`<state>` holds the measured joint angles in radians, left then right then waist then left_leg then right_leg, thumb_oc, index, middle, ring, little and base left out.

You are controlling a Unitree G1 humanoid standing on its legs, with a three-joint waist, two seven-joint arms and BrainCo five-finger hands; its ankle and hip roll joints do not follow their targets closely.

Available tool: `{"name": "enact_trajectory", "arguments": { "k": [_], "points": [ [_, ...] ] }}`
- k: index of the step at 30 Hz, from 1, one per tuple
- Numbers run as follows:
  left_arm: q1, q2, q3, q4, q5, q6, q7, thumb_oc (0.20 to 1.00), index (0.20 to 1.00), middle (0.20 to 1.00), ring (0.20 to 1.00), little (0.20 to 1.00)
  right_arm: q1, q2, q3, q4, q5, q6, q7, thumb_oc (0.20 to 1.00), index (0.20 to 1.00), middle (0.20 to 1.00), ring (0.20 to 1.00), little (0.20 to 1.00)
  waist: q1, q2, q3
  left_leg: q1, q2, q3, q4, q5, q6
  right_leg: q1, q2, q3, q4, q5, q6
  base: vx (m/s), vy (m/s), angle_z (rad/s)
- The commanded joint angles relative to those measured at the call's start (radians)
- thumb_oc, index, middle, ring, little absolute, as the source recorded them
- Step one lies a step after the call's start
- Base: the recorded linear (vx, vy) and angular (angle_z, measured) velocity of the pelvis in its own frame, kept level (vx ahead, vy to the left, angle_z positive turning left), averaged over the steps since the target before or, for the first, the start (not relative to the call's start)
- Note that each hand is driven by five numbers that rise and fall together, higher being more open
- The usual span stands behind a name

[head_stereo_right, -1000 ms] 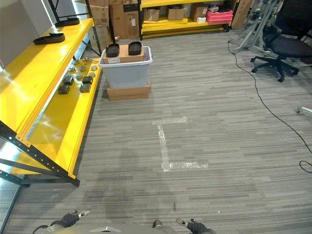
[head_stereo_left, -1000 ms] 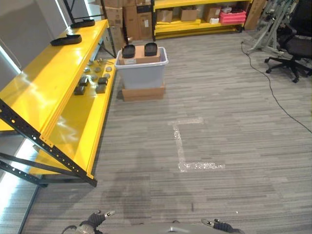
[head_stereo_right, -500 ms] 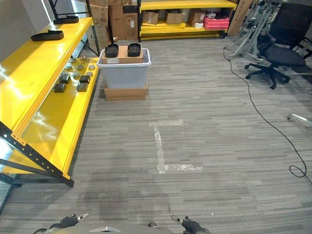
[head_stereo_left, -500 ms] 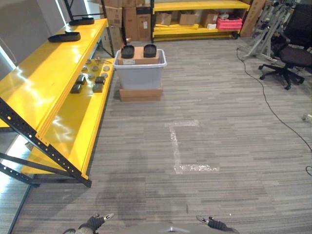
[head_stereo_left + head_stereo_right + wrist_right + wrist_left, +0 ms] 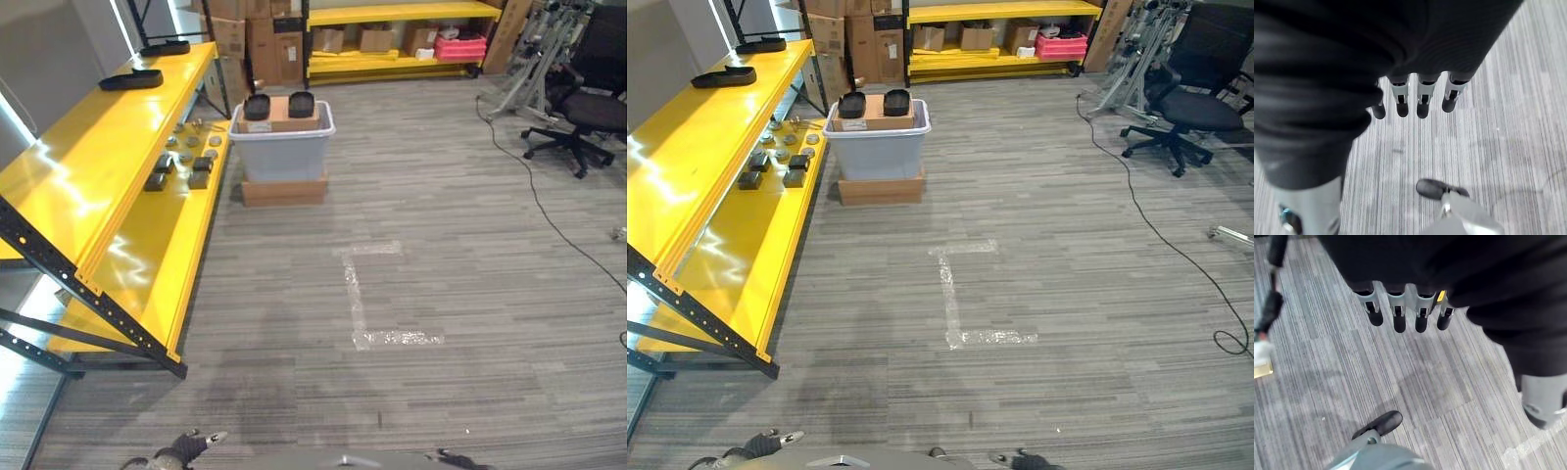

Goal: Move parts from the plastic box to the shelf.

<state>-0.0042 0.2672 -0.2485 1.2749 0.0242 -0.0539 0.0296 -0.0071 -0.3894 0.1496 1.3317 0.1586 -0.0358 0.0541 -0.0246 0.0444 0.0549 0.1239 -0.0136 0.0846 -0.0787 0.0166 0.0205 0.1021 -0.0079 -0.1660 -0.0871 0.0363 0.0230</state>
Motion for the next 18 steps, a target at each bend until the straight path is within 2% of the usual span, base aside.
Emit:
{"name": "enact_trajectory", "arguments": {
  "k": [1,7,8,9,12,13,14,15,17,18],
  "points": [
    [-0.072,0.019,0.043,0.051,0.004,-0.016,-0.005,1.000,1.000,1.000,1.000,1.000,-0.048,0.017,0.007,0.059,-0.009,0.001,0.000,1.000,1.000,1.000,1.000,1.000,0.002,-0.045,-0.003,0.015,-0.019,-0.026,-0.009,-0.051,-0.034,0.016,-0.124,0.022,0.023,-0.003,0.137,0.00,0.000,0.00],
    [-0.084,0.018,0.050,0.043,-0.014,-0.019,0.004,1.000,1.000,1.000,1.000,1.000,-0.058,0.018,-0.011,0.035,0.021,-0.005,-0.012,1.000,1.000,1.000,1.000,1.000,-0.001,-0.048,0.020,0.009,-0.022,-0.018,-0.002,-0.056,-0.021,-0.014,-0.133,0.037,0.071,-0.007,0.143,-0.01,0.043,-0.04],
    [-0.090,0.009,0.050,0.043,-0.030,-0.019,0.012,1.000,1.000,1.000,1.000,1.000,-0.067,0.030,-0.025,0.033,0.062,-0.008,-0.018,1.000,1.000,1.000,1.000,1.000,-0.001,-0.047,0.034,0.007,-0.023,-0.015,0.002,-0.060,-0.012,-0.046,-0.136,0.045,0.123,-0.013,0.148,-0.01,0.052,-0.16],
    [-0.090,0.009,0.050,0.043,-0.030,-0.019,0.012,1.000,1.000,1.000,1.000,1.000,-0.067,0.030,-0.025,0.033,0.062,-0.008,-0.018,1.000,1.000,1.000,1.000,1.000,-0.001,-0.047,0.033,0.006,-0.023,-0.014,0.002,-0.060,-0.012,-0.047,-0.136,0.045,0.125,-0.014,0.148,-0.02,0.115,-0.17],
    [-0.093,-0.002,0.045,0.048,-0.042,-0.015,0.017,1.000,1.000,1.000,1.000,1.000,-0.095,0.054,-0.022,-0.007,0.104,-0.017,-0.027,1.000,1.000,1.000,1.000,1.000,-0.013,-0.039,0.086,0.009,-0.016,0.010,-0.005,-0.054,0.007,-0.179,-0.141,0.061,0.359,0.040,0.186,-0.04,0.094,-0.25],
    [-0.095,-0.002,0.043,0.051,-0.039,-0.013,0.016,1.000,1.000,1.000,1.000,1.000,-0.099,0.057,-0.015,-0.009,0.101,-0.017,-0.028,1.000,1.000,1.000,1.000,1.000,-0.014,-0.036,0.091,0.012,-0.011,0.016,-0.009,-0.056,0.006,-0.205,-0.141,0.056,0.391,0.038,0.189,0.02,0.053,-0.26],
    [-0.097,-0.003,0.040,0.060,-0.034,-0.011,0.017,1.000,1.000,1.000,1.000,1.000,-0.104,0.064,-0.008,-0.013,0.097,-0.017,-0.031,1.000,1.000,1.000,1.000,1.000,-0.012,-0.037,0.095,0.019,-0.008,0.027,-0.009,-0.064,0.003,-0.231,-0.148,0.029,0.402,0.044,0.190,0.05,0.021,-0.32],
    [-0.097,-0.003,0.041,0.060,-0.034,-0.011,0.017,1.000,1.000,1.000,1.000,1.000,-0.105,0.064,-0.008,-0.014,0.097,-0.017,-0.031,1.000,1.000,1.000,1.000,1.000,-0.012,-0.038,0.095,0.019,-0.008,0.027,-0.009,-0.065,0.003,-0.232,-0.148,0.029,0.403,0.043,0.190,0.10,-0.006,-0.33],
    [-0.097,0.000,0.040,0.066,-0.033,-0.008,0.012,1.000,1.000,1.000,1.000,1.000,-0.104,0.066,0.004,-0.015,0.097,-0.020,-0.025,1.000,1.000,1.000,1.000,1.000,-0.016,-0.045,0.100,0.044,-0.010,0.042,-0.009,-0.085,-0.007,-0.254,-0.129,-0.029,0.298,0.052,0.169,0.22,-0.096,-0.38],
    [-0.100,0.002,0.038,0.065,-0.033,-0.009,0.012,1.000,1.000,1.000,1.000,1.000,-0.100,0.065,0.004,-0.015,0.099,-0.021,-0.025,1.000,1.000,1.000,1.000,1.000,-0.020,-0.048,0.100,0.049,-0.013,0.037,-0.009,-0.090,-0.008,-0.272,-0.115,-0.037,0.260,0.062,0.162,0.25,-0.129,-0.37]
  ]
}}
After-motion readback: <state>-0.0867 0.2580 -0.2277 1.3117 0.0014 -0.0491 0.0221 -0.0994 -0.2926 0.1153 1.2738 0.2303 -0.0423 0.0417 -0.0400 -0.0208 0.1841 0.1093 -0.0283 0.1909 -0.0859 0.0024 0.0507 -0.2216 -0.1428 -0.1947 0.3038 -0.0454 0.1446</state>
